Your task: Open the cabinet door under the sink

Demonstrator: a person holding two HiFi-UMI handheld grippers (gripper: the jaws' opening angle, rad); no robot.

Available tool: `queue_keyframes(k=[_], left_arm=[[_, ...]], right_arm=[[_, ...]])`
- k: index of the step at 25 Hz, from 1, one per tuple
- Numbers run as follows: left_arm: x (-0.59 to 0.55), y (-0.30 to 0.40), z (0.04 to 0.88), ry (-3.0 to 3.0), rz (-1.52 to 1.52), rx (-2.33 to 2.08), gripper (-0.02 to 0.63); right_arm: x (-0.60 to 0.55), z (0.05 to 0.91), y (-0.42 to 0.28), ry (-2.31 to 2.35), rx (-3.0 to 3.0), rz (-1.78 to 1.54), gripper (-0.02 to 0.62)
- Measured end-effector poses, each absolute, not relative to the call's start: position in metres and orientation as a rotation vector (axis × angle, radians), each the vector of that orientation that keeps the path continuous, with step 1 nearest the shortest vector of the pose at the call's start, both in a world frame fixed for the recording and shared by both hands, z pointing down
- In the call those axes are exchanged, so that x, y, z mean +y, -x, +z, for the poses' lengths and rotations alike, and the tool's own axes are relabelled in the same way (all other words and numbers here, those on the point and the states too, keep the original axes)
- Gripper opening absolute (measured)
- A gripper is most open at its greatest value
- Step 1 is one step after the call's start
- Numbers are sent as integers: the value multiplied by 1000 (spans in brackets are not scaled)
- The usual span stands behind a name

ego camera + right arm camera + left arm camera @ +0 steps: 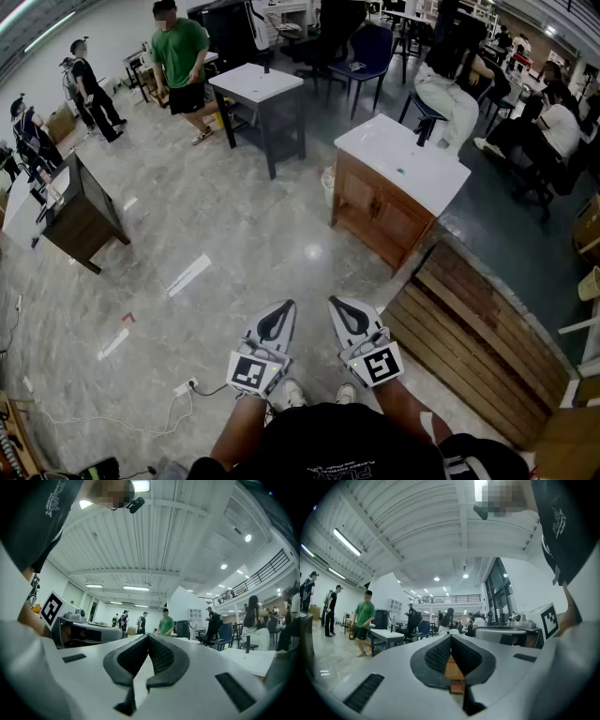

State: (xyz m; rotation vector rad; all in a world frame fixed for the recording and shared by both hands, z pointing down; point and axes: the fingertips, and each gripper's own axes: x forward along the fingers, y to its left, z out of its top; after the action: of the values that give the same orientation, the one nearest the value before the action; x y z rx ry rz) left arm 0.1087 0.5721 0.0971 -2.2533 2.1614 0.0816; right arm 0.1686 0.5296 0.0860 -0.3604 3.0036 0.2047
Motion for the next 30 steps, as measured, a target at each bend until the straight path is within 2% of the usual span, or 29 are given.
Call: queue_keyframes(k=[20,24,27,30], left_arm=[[574,-47,122,2328,20,2142,21],[557,-49,118,2329,93,2102,21],[537,-47,128,2355,1,2129,21],[509,-46,124,2340,33,2105,21]], right_arm=[[525,98,-124,501,2976,180,24],[511,104,-121,511,2990,186,23],[489,110,-120,521,2990,187,23],[461,112,-119,536,2987,173,23]])
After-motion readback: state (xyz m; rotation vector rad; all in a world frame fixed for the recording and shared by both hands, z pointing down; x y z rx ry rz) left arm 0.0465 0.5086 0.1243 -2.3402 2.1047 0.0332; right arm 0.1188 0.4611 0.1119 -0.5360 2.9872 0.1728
